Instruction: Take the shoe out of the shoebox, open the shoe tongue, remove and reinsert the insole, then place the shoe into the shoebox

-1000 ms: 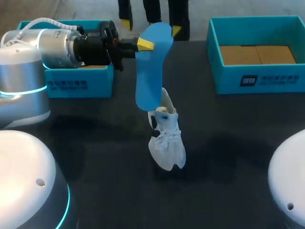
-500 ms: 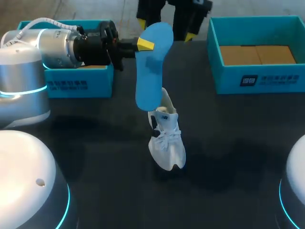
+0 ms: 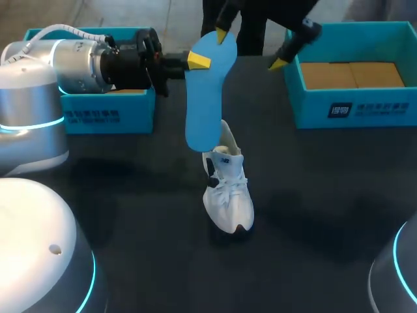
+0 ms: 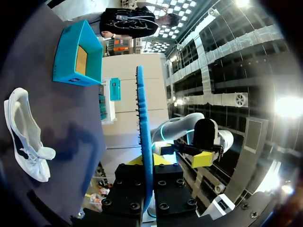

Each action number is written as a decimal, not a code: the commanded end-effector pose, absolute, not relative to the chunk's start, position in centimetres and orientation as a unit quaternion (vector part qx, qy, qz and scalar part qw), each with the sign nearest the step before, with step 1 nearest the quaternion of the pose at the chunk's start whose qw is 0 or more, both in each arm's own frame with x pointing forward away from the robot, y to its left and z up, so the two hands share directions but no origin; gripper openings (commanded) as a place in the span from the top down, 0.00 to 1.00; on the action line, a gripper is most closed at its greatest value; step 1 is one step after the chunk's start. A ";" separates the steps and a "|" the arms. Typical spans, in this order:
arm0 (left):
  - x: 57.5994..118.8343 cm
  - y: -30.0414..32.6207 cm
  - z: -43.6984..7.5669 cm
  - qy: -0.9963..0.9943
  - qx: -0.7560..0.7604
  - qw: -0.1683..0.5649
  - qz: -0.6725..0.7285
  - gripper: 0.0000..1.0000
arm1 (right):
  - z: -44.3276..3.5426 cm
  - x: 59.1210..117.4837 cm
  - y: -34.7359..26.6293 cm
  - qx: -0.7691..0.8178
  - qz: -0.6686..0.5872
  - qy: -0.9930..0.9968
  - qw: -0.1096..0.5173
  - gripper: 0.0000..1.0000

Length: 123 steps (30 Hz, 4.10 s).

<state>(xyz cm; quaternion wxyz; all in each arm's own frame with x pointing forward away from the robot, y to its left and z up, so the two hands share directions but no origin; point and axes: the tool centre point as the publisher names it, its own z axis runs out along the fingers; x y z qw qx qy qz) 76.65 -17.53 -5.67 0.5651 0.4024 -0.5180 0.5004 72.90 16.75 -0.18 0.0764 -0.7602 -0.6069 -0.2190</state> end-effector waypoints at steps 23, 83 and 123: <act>76.6 -17.5 -5.6 -0.519 0.403 0.564 0.500 1.00 | -4.8 74.5 14.1 -0.542 -0.516 -0.558 0.358 0.00; 76.6 -17.5 -5.6 -0.519 0.403 0.564 0.500 1.00 | -7.1 76.9 10.3 -0.513 -0.528 -0.520 0.435 0.00; 78.4 -16.6 -5.0 -0.675 0.143 0.312 0.653 1.00 | -7.1 76.9 10.3 -0.513 -0.528 -0.520 0.435 0.00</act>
